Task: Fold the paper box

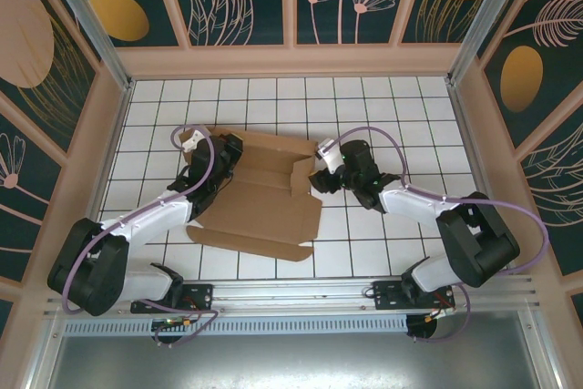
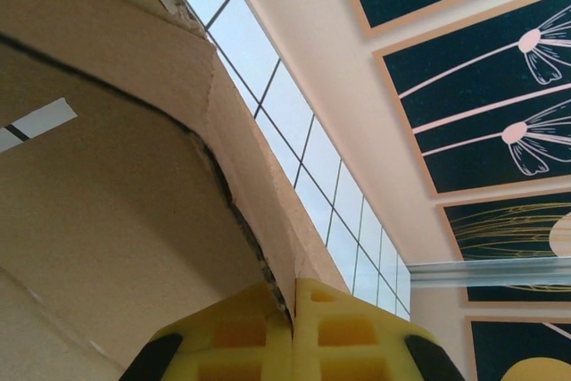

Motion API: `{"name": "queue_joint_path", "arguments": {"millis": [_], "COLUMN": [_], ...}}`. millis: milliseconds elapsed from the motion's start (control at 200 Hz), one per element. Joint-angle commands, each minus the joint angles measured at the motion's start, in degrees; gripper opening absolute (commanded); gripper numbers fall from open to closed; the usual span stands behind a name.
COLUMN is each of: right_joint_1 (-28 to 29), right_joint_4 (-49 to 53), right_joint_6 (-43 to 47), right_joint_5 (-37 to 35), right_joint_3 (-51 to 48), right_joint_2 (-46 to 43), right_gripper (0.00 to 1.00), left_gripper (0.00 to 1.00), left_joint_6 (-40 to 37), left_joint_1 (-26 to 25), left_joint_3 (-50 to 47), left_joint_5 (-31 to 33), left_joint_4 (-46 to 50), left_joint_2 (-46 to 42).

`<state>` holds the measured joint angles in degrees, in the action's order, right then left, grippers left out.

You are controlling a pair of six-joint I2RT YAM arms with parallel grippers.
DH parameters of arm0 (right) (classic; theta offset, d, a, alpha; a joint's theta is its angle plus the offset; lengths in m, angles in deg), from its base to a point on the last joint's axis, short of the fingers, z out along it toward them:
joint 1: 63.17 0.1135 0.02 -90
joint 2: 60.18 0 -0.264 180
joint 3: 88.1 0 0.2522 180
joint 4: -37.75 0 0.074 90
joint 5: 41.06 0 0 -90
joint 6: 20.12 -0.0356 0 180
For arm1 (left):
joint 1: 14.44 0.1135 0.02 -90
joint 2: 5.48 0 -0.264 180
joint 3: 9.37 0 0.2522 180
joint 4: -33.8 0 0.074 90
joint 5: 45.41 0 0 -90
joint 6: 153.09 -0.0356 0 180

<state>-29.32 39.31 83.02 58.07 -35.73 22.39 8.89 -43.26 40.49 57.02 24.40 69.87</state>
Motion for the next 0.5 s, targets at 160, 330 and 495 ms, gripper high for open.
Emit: {"name": "queue_joint_path", "arguments": {"millis": [160, 330, 495], "right_joint_1": [0.3, 0.3, 0.3], "right_joint_4": [-7.1, -4.9, -1.0], "right_joint_6": [2.7, 6.0, 7.4], "right_joint_5": [11.6, 12.6, 8.8], "right_joint_3": [0.0, -0.6, -0.9], "right_joint_2": [0.2, -1.7, -3.9], "right_gripper": [0.52, 0.31, 0.27], "left_gripper": [0.0, 0.0, 0.0], "left_joint_6": [-1.0, -1.2, -2.3], "left_joint_1": [-0.4, -0.4, -0.2], "left_joint_3": [1.0, 0.7, -0.9], "left_joint_5": [-1.1, 0.0, 0.6], "left_joint_4": [3.0, 3.2, -0.3], "left_joint_2": [0.1, -0.6, -2.3]}}
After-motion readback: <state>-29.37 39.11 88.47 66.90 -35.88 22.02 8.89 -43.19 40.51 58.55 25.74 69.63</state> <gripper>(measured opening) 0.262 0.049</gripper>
